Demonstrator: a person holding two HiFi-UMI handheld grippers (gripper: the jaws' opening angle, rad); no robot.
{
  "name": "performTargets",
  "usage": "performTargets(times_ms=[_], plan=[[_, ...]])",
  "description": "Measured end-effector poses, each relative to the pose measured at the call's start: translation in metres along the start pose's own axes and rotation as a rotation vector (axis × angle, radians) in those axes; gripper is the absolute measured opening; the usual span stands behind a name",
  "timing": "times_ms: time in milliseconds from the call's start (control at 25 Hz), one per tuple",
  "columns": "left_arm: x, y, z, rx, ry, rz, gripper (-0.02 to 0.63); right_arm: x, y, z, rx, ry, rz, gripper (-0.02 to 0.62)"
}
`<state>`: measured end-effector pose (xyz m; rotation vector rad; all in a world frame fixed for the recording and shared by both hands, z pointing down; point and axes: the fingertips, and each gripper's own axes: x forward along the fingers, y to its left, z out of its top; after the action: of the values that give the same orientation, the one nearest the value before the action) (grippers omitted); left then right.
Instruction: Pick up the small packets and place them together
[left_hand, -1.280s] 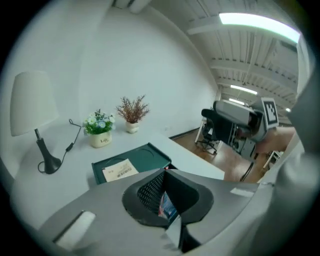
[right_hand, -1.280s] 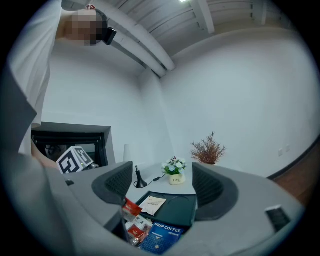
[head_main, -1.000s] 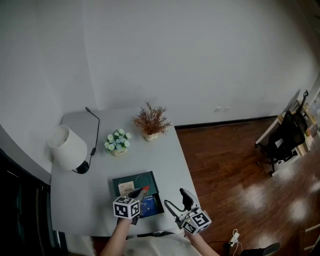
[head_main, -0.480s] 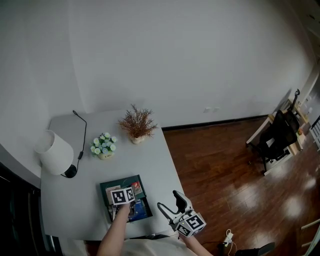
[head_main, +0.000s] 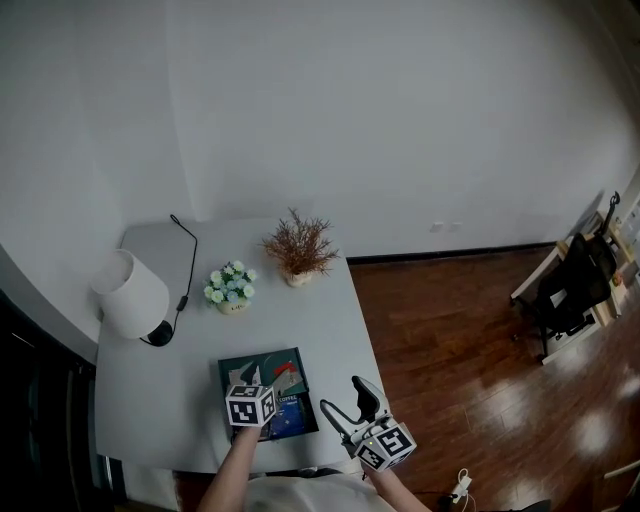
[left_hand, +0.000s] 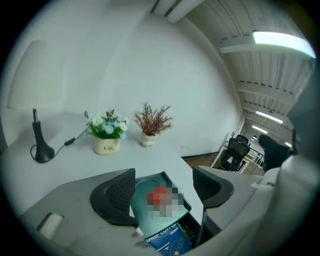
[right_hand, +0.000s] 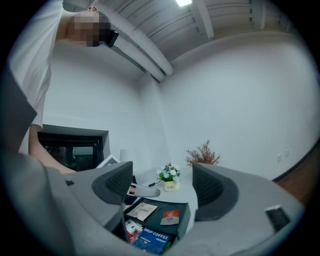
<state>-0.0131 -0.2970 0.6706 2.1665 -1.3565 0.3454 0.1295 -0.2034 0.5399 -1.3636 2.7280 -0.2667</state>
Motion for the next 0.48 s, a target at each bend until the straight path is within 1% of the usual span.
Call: performTargets(times_ms=[80,160,240,320,360,480], plan=[[-0.033,0.002,0.018,0.057,-0.087,0.032,0.362,0.008,0.004,0.006,-0.011,-0.021,0.008,0.367],[-0.066,0.008,0.032,0.095,-0.174,0.066,0.362,0.017,0.009,0.012,-0.028,-0.038,0.013,0.367],[-0.097,0.013,0.045,0.105,-0.259,0.072,0.362,0.024,0.014,0.016,-0.051,-0.048,0.016,0.367],[-0.125,0.015,0.054,0.095,-0.334,0.062,0.362,0.03,0.02,0.019,-0.071,-0.059,0.017,0.367],[-0.14,0.017,0.057,0.097,-0.365,0.07,0.362,0.031,0.023,0.021,-0.08,-0.066,0.016,0.367],[-0.18,0.024,0.062,0.137,-0.449,0.142,0.362,0.037,0.033,0.02,-0.101,-0.066,0.014,0.367]])
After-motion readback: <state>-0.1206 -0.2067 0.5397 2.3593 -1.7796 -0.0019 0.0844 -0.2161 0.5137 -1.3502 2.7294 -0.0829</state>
